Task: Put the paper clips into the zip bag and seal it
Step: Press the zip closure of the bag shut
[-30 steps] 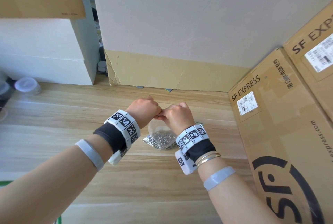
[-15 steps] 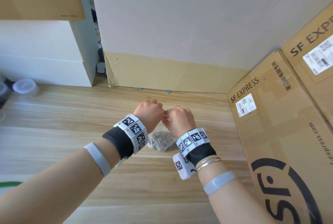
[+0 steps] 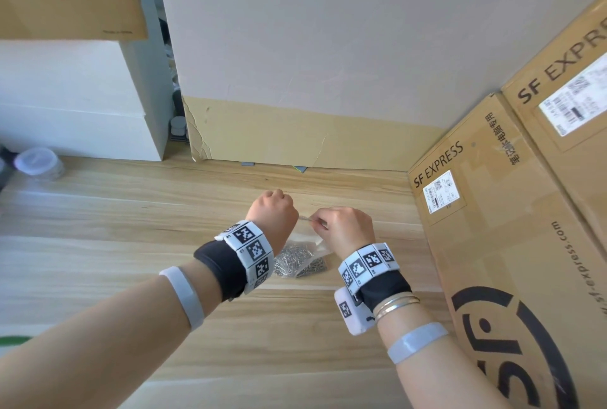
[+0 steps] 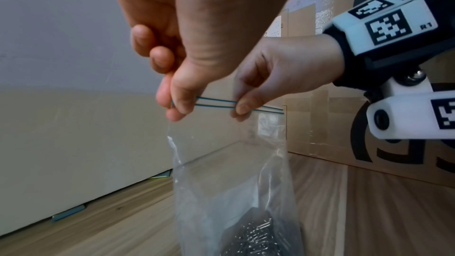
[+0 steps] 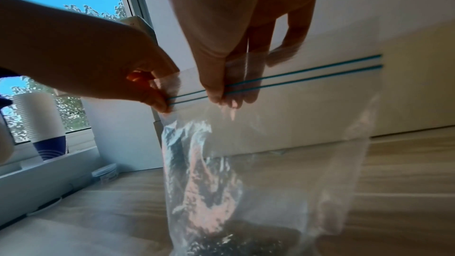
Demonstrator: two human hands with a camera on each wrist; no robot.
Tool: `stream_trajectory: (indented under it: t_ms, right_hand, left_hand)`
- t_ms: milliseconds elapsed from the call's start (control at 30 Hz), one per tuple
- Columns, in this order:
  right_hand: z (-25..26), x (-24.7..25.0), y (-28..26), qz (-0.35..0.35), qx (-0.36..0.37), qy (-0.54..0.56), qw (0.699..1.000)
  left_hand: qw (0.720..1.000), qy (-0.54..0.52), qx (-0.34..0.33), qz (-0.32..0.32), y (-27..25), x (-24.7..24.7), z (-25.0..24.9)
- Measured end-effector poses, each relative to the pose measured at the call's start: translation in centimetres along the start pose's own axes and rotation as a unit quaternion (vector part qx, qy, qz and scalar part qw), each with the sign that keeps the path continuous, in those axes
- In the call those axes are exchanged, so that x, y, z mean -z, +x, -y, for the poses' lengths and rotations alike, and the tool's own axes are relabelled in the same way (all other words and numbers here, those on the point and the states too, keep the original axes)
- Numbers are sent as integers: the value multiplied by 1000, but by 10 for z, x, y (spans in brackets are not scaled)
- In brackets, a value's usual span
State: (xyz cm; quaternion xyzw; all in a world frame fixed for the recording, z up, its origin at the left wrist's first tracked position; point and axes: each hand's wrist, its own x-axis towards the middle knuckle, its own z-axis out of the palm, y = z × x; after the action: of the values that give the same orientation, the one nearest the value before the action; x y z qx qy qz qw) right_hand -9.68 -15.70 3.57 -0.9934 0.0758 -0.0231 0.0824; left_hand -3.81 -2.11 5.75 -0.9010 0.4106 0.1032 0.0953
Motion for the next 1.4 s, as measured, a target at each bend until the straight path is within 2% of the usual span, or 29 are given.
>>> stream_trajectory:
  t_ms: [100, 233, 367, 433, 767, 867, 967, 1100, 1400]
  right_hand:
    - [-11, 2, -6, -48, -10, -12, 999]
    - [-28, 7, -13, -60, -29, -6, 998]
    - [-44, 13, -18, 17, -76, -12, 997]
    - [-50, 13, -20, 30, -94, -1, 995]
    - [-59, 3, -16, 28, -147, 16, 989]
    - [-61, 4, -16, 18, -168, 10, 986]
    - [-63, 3, -16, -5, -192, 57, 980]
    - [-69, -5, -16, -32, -173, 136, 975]
    - [-73, -3, -18, -49, -152, 180, 971]
  left_hand:
    - [1000, -8, 1, 1, -2, 0, 0]
    - [1000, -20, 9, -8, -4, 2, 5]
    - [1000, -25, 11, -12, -5, 4, 7]
    - [999, -29, 15, -10, -5, 5, 7]
    - [998, -52, 29, -17, -1, 3, 10]
    - [994, -97, 36, -39, 0, -3, 15]
    - [985, -155, 53, -54, 4, -10, 23]
    - [977, -194, 75, -39, 10, -16, 32]
    - [959, -254, 120, -37, 19, -16, 36]
